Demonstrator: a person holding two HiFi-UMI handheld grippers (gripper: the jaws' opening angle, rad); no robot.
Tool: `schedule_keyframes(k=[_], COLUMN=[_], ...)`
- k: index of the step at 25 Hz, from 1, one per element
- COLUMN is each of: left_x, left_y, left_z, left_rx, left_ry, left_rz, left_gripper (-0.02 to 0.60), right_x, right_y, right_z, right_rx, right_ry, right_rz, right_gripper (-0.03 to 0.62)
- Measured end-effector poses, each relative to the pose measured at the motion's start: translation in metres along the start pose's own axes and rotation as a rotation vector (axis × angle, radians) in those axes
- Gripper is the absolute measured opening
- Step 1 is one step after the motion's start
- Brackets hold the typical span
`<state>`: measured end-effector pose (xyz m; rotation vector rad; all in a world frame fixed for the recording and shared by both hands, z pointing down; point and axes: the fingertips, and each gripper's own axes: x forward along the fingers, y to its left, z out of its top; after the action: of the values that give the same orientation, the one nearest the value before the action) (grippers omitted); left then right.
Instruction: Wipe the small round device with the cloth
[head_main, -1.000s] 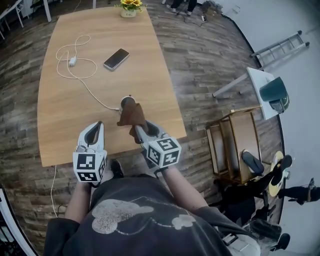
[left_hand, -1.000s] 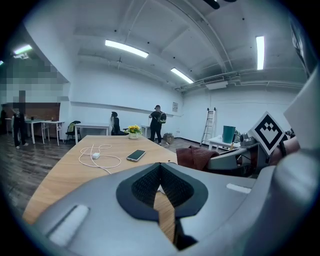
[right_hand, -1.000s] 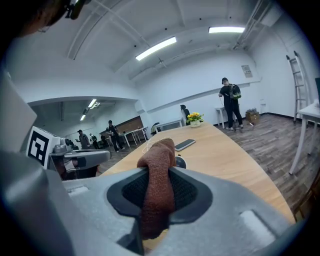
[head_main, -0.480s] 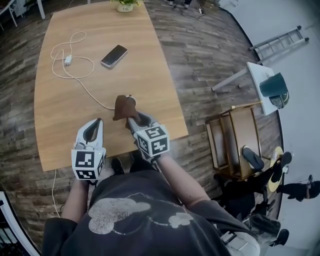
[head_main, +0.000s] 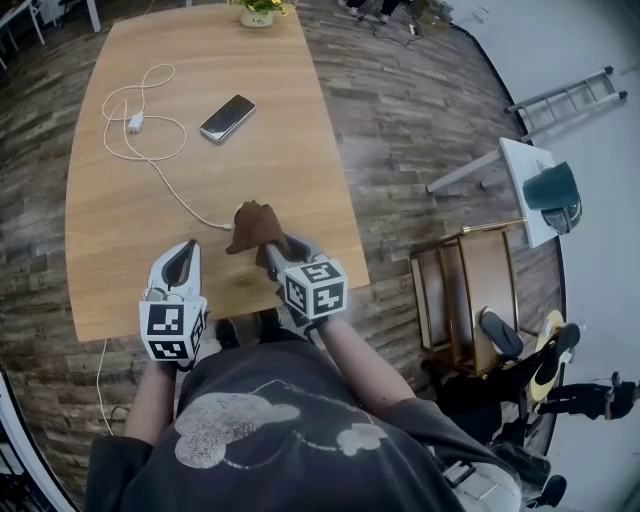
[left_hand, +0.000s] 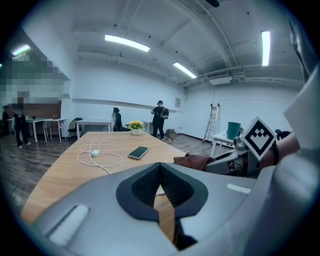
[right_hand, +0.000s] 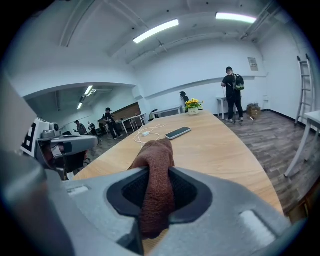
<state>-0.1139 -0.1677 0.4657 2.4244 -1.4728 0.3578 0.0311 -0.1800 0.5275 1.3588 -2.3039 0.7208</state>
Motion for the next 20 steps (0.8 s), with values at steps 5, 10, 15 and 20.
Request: schedule_keyframes(k=[5,10,15,20], left_x=[0.009,0.015,0.012,0.010], left_y=[-0.009,-0.011,-0.009,-0.012], left_z=[-0.003,-0.002,-0.005,-0.014], left_rx=[-0.001,-0.002,-0.002,-0.007], left_ry=[0.011,0.016,0.021,0.047], left_rz=[0.008,0.029,0.054,0.067], left_gripper=[0.018,0.018,0.018,0.018], right_x=[-0.007,-0.017,-0.030,-0.010], right_y=[-0.030,-0.036,0.012,0.025], right_z=[-0.008,-0.005,-0.014,-0.043], right_rx=[0.000,-0.053,-0.203,-0.224], right_ry=[0.022,-0.021,-0.030,0.096], right_rz=[-0.024,0.026,0.252,0.298], right_gripper=[0.080,0.080,0.080,0.080])
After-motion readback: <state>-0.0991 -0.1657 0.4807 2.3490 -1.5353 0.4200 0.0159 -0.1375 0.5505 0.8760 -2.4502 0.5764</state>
